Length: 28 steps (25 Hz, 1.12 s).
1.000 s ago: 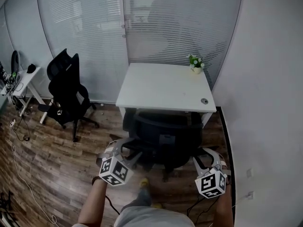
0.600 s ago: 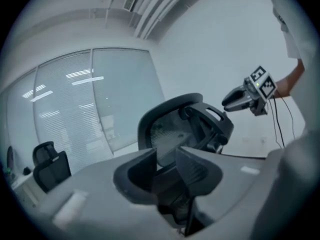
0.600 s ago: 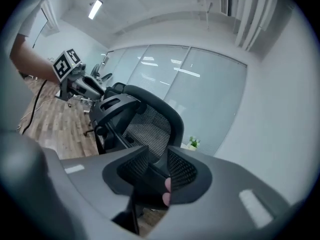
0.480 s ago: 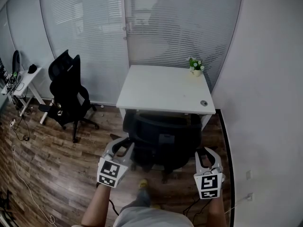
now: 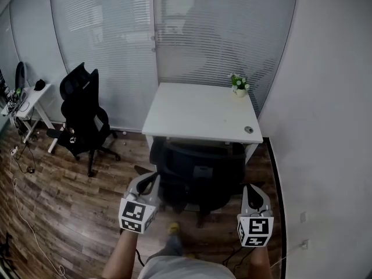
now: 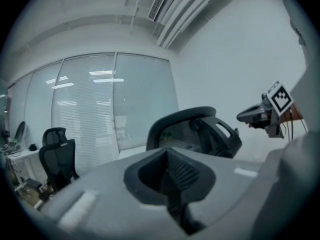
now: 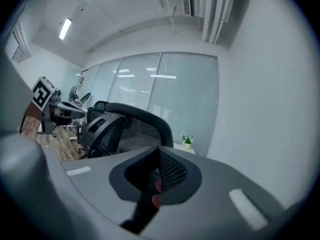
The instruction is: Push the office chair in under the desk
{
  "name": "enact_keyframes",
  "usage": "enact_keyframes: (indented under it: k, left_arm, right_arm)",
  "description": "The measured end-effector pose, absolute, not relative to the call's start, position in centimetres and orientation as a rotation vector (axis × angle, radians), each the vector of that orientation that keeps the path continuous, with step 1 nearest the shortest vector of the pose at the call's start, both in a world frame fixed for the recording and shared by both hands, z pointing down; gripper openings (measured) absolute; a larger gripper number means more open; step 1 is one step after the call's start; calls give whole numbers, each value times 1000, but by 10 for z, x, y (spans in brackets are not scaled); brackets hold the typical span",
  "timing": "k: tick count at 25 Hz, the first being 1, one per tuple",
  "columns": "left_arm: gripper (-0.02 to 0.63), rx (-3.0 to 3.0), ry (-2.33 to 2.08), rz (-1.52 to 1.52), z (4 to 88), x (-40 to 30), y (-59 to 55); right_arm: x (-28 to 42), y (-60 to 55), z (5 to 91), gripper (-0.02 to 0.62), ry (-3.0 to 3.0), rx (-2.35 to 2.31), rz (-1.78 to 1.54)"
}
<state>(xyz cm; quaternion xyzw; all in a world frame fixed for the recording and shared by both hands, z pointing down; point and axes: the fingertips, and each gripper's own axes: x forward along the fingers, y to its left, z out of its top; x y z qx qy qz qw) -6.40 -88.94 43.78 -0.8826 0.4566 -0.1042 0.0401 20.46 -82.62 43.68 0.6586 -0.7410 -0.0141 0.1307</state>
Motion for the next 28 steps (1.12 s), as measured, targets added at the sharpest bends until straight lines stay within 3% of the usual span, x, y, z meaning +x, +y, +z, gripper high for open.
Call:
enact_keyframes:
  k: [28]
  left_arm:
    - [-2, -2630, 1495, -232, 421, -84, -867]
  right_arm:
    - [206, -808, 424, 2, -2206, 1975, 13]
